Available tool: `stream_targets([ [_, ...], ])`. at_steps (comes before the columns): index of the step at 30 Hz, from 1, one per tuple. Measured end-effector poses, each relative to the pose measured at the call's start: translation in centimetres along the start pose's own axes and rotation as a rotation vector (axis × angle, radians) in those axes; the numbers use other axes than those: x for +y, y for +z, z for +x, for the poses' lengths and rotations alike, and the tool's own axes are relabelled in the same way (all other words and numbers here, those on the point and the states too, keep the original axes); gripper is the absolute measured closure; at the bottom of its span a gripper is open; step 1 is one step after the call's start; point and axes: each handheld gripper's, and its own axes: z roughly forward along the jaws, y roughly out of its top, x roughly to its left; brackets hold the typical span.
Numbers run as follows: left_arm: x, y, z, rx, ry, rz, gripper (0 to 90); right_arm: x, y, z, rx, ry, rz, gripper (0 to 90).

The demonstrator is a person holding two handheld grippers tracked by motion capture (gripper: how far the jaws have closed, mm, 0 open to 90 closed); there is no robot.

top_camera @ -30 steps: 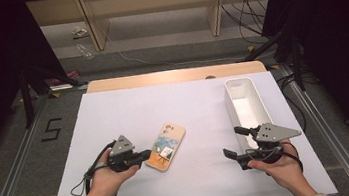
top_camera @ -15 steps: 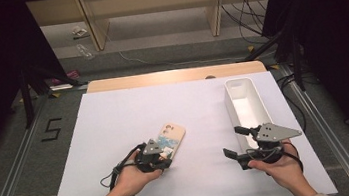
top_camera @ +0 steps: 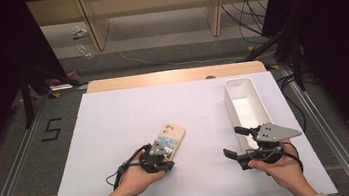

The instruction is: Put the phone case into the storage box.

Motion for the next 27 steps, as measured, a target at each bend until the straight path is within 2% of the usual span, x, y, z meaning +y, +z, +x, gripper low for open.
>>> stream_targets([
  [5, -0.1, -0.3, 0.3, 0.015, -0.01, 0.021, 89.7, 0.0, 0.0, 0.0, 0.0, 0.003, -0.001, 15.8],
  [9, -0.4, -0.5, 0.8, 0.036, -0.012, 0.066, 89.7, 0.0, -0.1, 0.0, 0.001, 0.003, -0.002, 15.8],
  [11, -0.5, -0.6, 1.1, 0.03, -0.021, 0.068, 89.6, 0.0, -0.2, 0.0, 0.001, 0.002, -0.004, 15.8],
  [16, -0.8, -1.1, 1.7, 0.052, -0.045, 0.083, 89.7, 0.1, -0.4, -0.1, -0.005, 0.004, -0.009, 15.8],
  [24, -1.2, -1.7, 2.6, 0.083, -0.057, 0.101, 89.6, 0.1, -0.4, -0.1, -0.003, 0.002, -0.011, 15.8],
  [27, -1.2, -1.8, 2.8, 0.083, -0.06, 0.104, 89.6, 0.0, -0.4, -0.1, -0.004, 0.005, -0.009, 15.9],
])
